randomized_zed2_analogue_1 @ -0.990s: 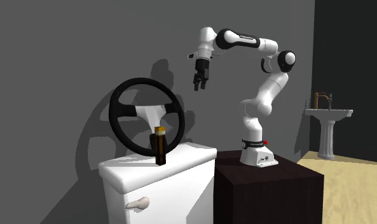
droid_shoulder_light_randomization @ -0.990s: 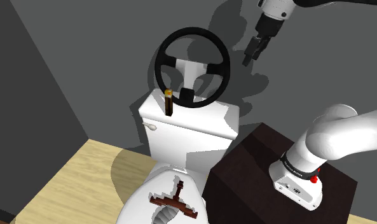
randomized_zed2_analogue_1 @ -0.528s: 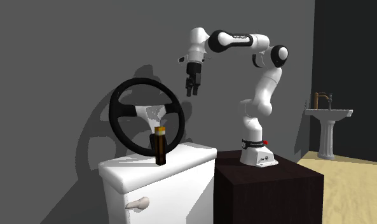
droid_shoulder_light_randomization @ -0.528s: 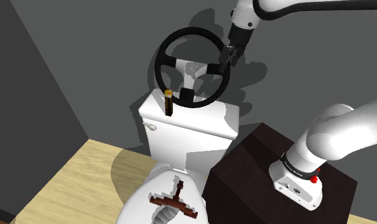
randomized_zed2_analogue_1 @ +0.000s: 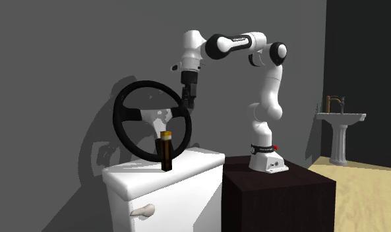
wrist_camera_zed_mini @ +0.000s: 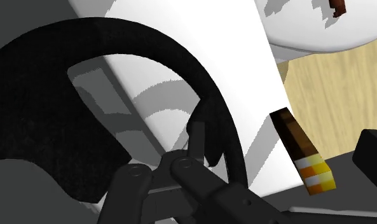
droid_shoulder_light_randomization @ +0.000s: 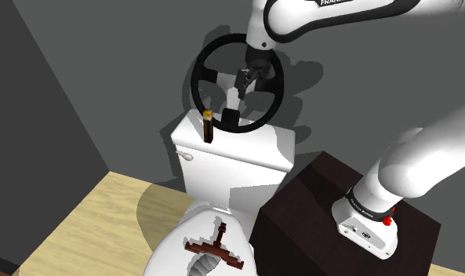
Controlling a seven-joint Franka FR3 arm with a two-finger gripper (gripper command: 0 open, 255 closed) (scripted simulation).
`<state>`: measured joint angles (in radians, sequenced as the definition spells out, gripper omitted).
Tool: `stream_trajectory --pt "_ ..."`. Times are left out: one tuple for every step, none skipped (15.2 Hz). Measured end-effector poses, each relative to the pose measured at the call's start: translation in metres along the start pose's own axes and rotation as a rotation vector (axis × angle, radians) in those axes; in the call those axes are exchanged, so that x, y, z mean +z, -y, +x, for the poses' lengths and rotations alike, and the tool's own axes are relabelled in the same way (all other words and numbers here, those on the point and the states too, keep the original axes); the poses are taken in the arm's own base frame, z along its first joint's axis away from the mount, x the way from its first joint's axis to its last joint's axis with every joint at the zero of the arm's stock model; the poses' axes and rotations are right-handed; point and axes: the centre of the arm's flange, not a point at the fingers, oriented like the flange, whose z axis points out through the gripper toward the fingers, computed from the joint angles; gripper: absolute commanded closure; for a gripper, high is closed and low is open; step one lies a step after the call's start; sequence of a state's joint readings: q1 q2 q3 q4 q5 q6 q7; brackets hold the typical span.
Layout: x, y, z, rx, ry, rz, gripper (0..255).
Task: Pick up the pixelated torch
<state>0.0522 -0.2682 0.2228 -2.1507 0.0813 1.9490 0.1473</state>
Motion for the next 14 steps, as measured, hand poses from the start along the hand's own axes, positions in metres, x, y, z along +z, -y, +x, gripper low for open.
stream_trajectory --pt "0.003 0.009 0.009 0.002 0.006 -0.002 0" --pt "0.011 0.014 0.018 0.004 0.012 -0.003 0" --pt "0.017 0.021 0.028 0.007 0.018 -0.005 0" --pt "0.024 0.028 0.037 0.009 0.023 -0.006 0" --pt "0.031 0.037 0.046 0.011 0.029 -0.007 0" --pt "0.042 0.043 0.053 0.014 0.034 -0.009 0" --pt "0.048 0.052 0.063 0.016 0.04 -0.01 0" --pt "0.055 0.061 0.075 0.018 0.045 -0.011 0" --pt "0.063 0.069 0.084 0.021 0.051 -0.012 0" --pt "0.07 0.079 0.093 0.023 0.057 -0.013 0" --pt "0.077 0.084 0.102 0.025 0.062 -0.015 0" --pt "0.081 0.089 0.108 0.028 0.067 -0.016 0" --pt "0.085 0.091 0.111 0.029 0.069 -0.016 0" --pt "0.092 0.091 0.113 0.029 0.07 -0.017 0"
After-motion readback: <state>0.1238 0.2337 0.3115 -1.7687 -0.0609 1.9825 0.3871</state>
